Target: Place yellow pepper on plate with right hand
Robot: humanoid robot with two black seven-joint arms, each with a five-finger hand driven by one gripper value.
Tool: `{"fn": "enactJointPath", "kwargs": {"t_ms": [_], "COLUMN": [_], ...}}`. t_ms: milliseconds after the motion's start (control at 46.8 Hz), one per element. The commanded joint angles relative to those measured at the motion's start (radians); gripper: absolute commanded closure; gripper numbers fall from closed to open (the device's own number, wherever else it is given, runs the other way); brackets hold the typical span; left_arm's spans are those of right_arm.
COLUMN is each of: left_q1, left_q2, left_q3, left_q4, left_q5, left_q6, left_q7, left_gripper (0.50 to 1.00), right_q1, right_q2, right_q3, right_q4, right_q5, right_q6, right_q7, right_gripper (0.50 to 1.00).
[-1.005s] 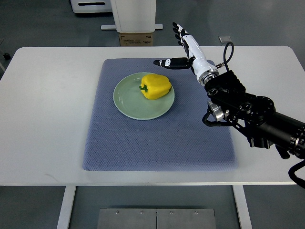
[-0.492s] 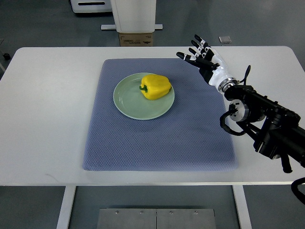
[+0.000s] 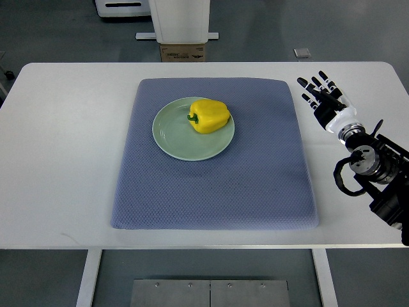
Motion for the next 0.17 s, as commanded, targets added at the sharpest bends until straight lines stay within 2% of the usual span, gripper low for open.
{"fn": "enactJointPath", "kwargs": {"t_ms": [0, 150], "left_q1": [0.0, 0.0], "left_q2": [0.0, 0.0], "left_q3": [0.0, 0.0], "left_q4": [0.0, 0.001], "left_q5": [0.0, 0.0], "left_q6": [0.0, 0.0], "left_q7": [0.0, 0.0], "left_gripper": [0.5, 0.5], "right_q1": [-0.012, -0.018], "right_q2": [-0.008, -0.011], "right_q3": [0.002, 0.0], "right_q4": [-0.007, -0.027], "right_q5": [0.0, 0.0], "right_q6": [0.001, 0.007], "right_q7": [0.002, 0.003], "right_gripper": [0.5, 0.5]}}
